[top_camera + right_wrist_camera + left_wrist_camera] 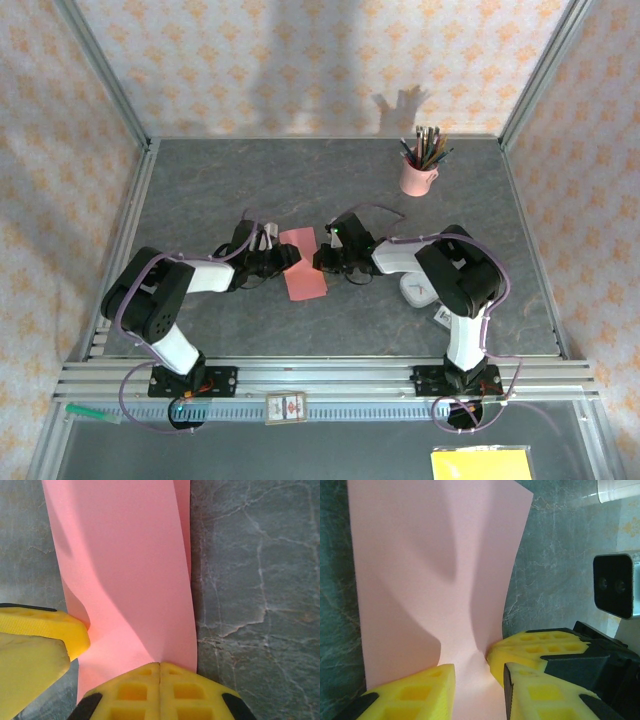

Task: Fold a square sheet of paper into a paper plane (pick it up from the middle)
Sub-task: First fold the square sheet of paper in half at the center of the table.

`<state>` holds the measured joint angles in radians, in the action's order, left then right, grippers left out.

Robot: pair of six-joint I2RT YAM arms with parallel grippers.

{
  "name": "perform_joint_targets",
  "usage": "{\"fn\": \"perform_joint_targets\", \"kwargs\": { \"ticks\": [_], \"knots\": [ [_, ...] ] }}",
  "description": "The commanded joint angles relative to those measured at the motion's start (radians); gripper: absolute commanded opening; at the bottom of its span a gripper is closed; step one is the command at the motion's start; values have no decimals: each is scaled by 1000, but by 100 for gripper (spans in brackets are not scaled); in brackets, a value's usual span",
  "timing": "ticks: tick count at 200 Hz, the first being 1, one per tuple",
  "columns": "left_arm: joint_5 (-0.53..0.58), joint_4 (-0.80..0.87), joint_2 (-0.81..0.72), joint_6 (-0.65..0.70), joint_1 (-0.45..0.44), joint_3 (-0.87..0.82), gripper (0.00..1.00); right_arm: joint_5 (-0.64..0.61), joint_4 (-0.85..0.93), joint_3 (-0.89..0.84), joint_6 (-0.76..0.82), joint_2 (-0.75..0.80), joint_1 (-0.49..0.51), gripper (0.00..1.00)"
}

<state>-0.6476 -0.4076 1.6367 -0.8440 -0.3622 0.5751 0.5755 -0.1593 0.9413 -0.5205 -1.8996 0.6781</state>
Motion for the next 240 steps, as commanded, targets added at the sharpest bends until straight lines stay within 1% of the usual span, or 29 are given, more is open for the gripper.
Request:
{"fn": "perform_joint_targets", "kwargs": {
  "ticks": [1, 42, 63, 90, 128, 160, 215, 240],
  "knots": [
    [-21, -12, -17, -2, -3, -2, 32, -167, 184, -68, 7, -81, -11, 0],
    [-49, -72, -143, -69, -26, -111, 30, -165, 178, -73, 1, -81, -11, 0],
    [-45, -98, -173, -97, -44, -152, 28, -163, 175, -75, 1, -81, -11, 0],
    [-49, -152, -148, -129, -57, -174, 25, -165, 175, -73, 2, -82, -11, 0],
    [-37, -166, -102, -119, -57, -176, 22, -169, 175, -77, 1, -76, -11, 0],
    [-47, -197, -65, -124, -55, -185, 20, -170, 171, -85, -1, -72, -11, 0],
    [-47, -194, -58, -119, -49, -205, 20, -172, 175, -85, -4, -72, -11, 0],
    [-56, -207, -91, -133, -47, -206, 21, -171, 176, -84, -5, -70, -11, 0]
  ]
}}
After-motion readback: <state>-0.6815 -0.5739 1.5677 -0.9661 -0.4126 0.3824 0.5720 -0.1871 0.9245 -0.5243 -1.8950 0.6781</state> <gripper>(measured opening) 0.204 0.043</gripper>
